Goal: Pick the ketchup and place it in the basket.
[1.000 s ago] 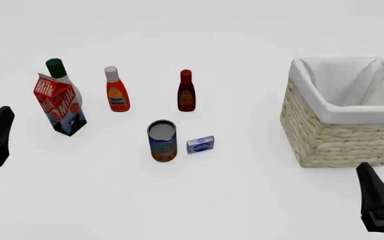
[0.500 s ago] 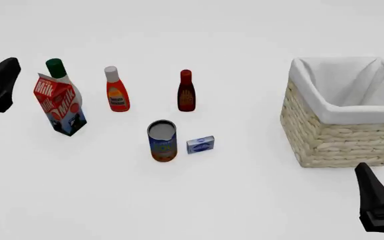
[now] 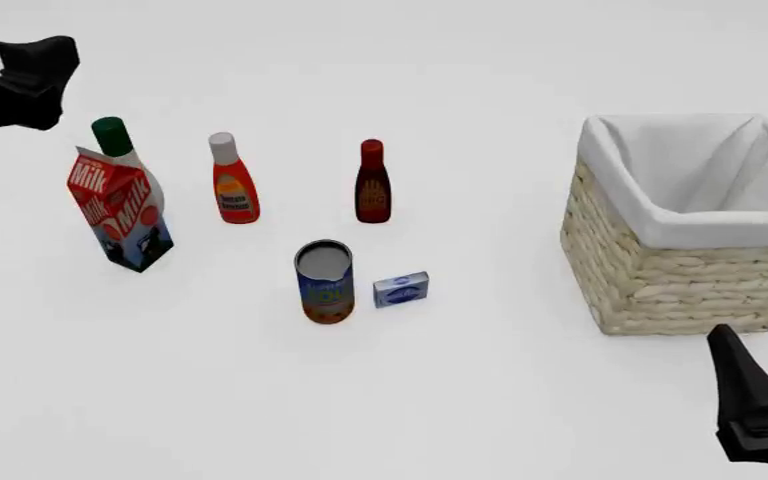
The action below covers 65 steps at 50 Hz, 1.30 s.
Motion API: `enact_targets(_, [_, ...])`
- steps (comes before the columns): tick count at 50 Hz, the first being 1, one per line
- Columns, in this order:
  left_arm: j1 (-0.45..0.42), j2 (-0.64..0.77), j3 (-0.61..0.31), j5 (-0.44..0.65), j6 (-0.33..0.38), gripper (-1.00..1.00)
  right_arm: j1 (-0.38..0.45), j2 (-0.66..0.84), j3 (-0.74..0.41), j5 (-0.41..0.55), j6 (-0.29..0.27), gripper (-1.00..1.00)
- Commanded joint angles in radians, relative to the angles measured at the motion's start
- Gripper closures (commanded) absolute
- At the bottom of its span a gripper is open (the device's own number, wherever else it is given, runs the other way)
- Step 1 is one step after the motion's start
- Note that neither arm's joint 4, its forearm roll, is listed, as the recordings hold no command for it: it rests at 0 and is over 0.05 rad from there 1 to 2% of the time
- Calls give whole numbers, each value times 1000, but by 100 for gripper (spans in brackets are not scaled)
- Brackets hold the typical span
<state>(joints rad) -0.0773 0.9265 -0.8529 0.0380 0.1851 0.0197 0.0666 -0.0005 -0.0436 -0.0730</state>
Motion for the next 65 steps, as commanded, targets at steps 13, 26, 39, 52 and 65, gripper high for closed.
enact_targets(13, [-60,217,-173,-18,-26,-100,3,2,-1,-6,-7,-100])
enact_targets(26, [-66,315,-243,-44,-56,-100,4,28,0,-28,-9,-100])
enact_targets(39, [-69,402,-292,-96,-42,-100,2,40,0,-36,-11,-100])
enact_targets(52, [-54,573,-370,-133,-103,-100,-8,60,0,-50,-13,-100])
enact_targets(65, [-46,652,-398,-156,-123,-100,-13,98,0,-80,-8,-100])
